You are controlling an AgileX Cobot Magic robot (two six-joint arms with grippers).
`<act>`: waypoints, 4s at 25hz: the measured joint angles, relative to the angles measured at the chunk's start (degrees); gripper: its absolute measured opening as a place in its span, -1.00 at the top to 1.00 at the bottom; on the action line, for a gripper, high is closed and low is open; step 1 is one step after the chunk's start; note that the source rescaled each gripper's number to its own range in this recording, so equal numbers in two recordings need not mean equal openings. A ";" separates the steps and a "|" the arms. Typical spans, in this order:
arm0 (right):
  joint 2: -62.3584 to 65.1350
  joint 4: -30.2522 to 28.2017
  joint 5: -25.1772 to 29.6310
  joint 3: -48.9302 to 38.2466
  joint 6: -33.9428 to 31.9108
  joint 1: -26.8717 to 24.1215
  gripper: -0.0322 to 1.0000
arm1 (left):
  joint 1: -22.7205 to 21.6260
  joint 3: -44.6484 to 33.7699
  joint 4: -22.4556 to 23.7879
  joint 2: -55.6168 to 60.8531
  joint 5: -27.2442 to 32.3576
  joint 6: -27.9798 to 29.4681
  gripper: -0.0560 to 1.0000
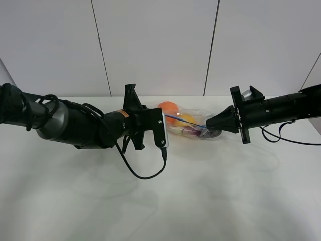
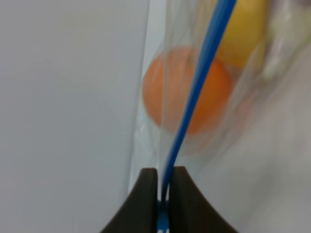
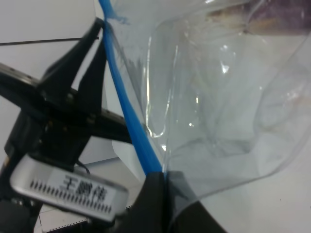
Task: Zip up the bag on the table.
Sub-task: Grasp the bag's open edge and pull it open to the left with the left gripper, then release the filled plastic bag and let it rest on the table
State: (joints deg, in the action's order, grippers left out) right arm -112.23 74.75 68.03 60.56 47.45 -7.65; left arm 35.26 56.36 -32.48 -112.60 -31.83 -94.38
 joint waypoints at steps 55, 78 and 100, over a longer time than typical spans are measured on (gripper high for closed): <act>0.00 -1.35 0.49 0.06 0.00 0.12 0.94 | -24.56 0.07 12.40 1.85 -0.21 54.08 -1.00; 0.00 -1.35 0.51 0.06 0.00 0.12 0.94 | -35.14 34.83 24.21 3.86 100.50 90.28 -1.00; 0.00 -1.53 0.68 0.06 0.00 0.12 0.94 | -35.21 -11.39 32.84 54.03 101.55 91.48 -1.00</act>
State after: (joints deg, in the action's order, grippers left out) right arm -112.23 73.23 68.71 60.62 47.45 -7.53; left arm 0.04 44.97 0.36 -58.57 69.72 -2.89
